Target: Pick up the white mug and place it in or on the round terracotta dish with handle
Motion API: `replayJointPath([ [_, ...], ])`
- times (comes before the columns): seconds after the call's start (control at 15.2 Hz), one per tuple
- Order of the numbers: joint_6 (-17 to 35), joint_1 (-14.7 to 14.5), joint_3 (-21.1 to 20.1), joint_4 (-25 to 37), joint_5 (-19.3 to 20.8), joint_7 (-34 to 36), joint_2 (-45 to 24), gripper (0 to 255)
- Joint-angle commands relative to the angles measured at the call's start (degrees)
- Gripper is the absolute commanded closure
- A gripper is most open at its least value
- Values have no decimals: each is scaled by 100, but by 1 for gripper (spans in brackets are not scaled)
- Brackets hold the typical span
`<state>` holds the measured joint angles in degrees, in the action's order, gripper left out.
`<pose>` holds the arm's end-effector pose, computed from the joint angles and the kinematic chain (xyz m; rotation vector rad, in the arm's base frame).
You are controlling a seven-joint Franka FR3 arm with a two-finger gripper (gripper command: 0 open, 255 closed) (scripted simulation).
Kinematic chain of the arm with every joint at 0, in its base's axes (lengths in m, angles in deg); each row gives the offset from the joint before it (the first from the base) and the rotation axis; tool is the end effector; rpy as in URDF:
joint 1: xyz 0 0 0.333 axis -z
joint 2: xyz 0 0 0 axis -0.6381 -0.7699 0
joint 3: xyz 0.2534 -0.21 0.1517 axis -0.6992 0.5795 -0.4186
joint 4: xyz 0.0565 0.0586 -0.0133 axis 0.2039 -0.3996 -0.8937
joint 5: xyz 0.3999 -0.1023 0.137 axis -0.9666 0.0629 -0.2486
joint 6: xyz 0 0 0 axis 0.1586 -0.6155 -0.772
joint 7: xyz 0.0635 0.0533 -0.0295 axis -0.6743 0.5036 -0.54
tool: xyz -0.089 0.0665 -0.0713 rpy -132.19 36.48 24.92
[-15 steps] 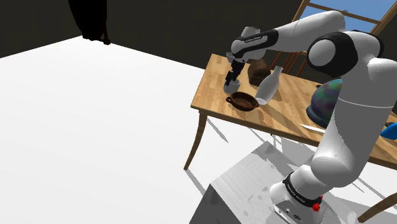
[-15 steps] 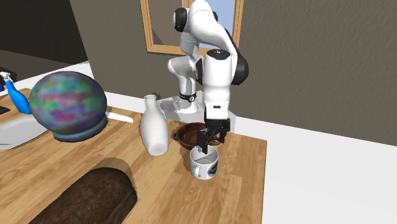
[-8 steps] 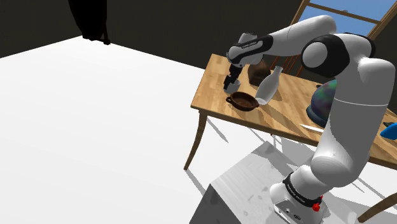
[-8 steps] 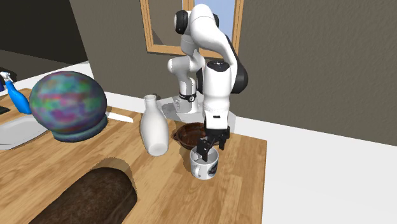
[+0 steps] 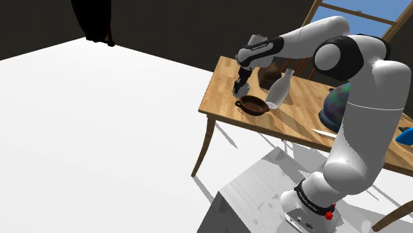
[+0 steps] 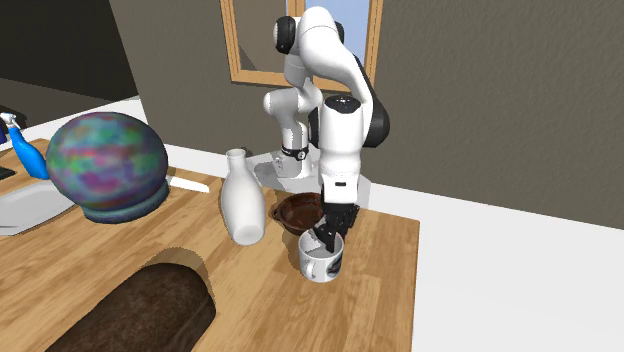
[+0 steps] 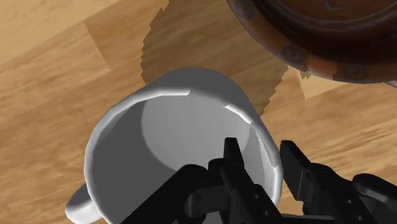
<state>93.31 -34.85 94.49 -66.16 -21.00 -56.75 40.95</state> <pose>0.6792 -0.2189 0.3277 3.0795 0.3588 0.0781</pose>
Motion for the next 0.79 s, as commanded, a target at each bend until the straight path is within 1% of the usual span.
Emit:
replayJointPath([
  [0.0, 0, 0, 0, 0, 0, 0, 0, 255],
  [0.46, 1, 0, 0, -1, 0, 0, 0, 255],
  [0.73, -250, -16, 25, 110, 50, 29, 145, 255],
])
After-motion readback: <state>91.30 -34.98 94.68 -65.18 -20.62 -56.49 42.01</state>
